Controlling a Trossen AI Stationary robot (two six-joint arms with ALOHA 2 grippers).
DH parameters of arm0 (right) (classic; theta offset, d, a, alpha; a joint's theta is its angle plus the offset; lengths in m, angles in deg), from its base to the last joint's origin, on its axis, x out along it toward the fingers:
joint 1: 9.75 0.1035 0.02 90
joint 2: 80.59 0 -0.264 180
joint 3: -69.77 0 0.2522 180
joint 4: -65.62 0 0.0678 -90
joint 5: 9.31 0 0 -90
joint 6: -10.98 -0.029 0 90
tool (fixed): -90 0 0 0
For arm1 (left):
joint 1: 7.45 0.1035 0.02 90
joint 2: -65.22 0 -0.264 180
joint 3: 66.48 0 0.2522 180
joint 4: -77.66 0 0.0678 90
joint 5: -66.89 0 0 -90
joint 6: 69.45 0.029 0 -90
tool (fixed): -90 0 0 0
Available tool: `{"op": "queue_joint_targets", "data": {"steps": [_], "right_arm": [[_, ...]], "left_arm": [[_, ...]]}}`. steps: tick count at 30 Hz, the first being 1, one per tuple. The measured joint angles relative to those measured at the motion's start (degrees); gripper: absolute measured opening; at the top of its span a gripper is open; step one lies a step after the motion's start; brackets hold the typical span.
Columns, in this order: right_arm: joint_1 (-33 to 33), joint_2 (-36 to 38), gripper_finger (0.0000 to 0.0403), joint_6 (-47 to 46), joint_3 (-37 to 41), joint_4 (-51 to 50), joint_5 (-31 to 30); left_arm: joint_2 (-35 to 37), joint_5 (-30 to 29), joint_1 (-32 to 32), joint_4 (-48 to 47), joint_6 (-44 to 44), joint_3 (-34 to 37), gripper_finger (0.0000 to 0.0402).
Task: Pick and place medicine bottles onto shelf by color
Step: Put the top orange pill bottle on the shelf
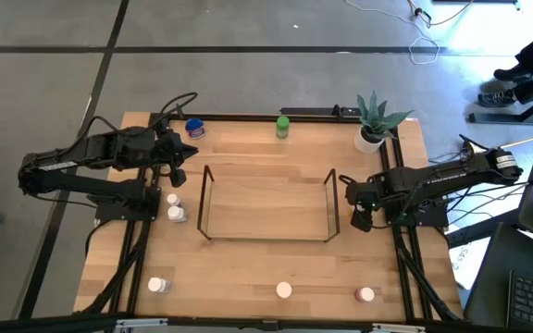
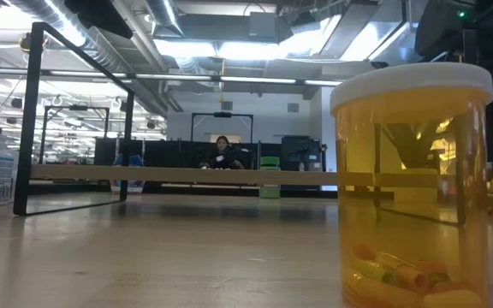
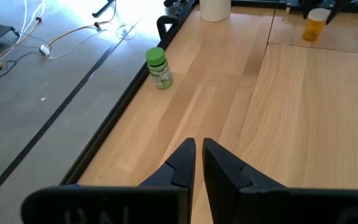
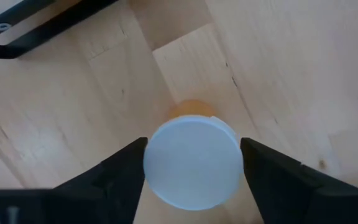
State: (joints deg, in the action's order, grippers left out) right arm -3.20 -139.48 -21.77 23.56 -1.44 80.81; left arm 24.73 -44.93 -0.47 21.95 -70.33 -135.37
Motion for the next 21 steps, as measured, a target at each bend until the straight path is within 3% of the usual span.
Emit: {"op": "queue_joint_targets", "data": {"steps": [7,21], "right_arm": [[0.0,0.0,0.0215,0.0,0.0,0.3,0.0],[0.0,0.2,0.0215,-4.7,-1.1,-1.2,1.3]], "left_arm": [[0.0,0.0,0.0,0.0,0.0,0.0,0.0025],[0.0,0.0,0.0,0.0,0.0,0.0,0.0025]]}}
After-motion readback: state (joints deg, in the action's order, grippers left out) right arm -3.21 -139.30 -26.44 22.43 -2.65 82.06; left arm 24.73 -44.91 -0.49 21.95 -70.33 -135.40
